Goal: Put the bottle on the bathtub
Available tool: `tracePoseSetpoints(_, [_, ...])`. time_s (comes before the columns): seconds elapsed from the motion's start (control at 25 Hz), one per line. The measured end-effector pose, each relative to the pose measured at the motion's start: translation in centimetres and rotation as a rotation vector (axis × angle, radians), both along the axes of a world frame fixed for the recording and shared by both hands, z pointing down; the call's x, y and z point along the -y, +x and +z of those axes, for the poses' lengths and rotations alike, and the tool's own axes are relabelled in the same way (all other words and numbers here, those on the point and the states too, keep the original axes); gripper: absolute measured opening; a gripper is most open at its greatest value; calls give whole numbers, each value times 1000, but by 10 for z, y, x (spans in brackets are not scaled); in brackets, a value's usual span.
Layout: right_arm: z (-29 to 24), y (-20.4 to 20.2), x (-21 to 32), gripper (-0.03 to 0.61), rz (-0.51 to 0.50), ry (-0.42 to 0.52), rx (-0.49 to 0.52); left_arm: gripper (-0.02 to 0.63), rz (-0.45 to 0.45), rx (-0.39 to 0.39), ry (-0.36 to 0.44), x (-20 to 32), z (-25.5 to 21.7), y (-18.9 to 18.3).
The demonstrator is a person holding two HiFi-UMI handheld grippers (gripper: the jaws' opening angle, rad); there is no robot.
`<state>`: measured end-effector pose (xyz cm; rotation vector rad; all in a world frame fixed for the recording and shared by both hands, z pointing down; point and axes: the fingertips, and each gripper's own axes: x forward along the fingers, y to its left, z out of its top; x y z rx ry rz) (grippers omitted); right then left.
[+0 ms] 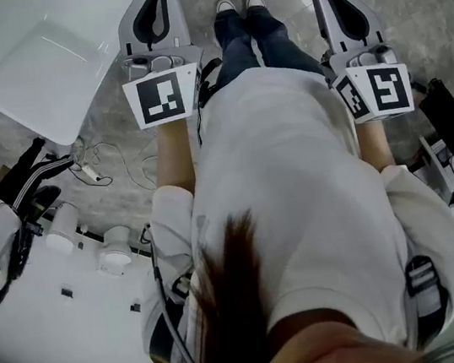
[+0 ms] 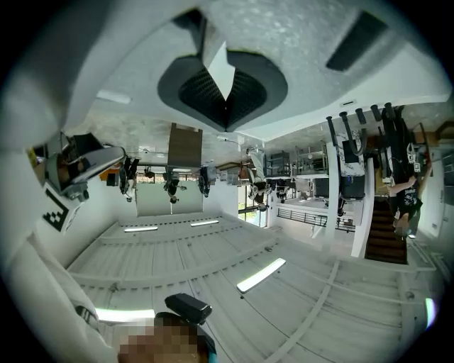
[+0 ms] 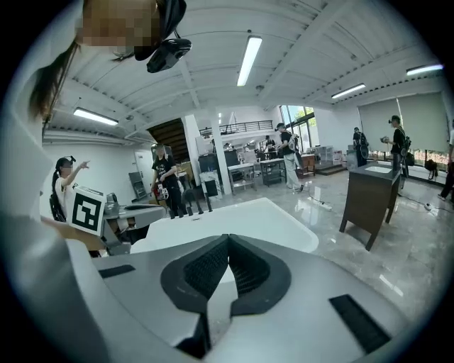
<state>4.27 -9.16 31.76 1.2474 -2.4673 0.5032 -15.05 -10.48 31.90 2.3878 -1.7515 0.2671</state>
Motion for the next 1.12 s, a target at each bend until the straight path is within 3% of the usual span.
tracePoseSetpoints(0.28, [-30,3,8,14,35,50,31,14,-70,-23,19,-13,-26,-12])
tracePoseSetpoints(0.56, [-56,10,19,14,48,106,59,14,-82,-9,80,-16,-64,-12])
tracePoseSetpoints(1.12, [-93,5,19,14,33,162,111,14,-113,-65,123,-42,-104,-10])
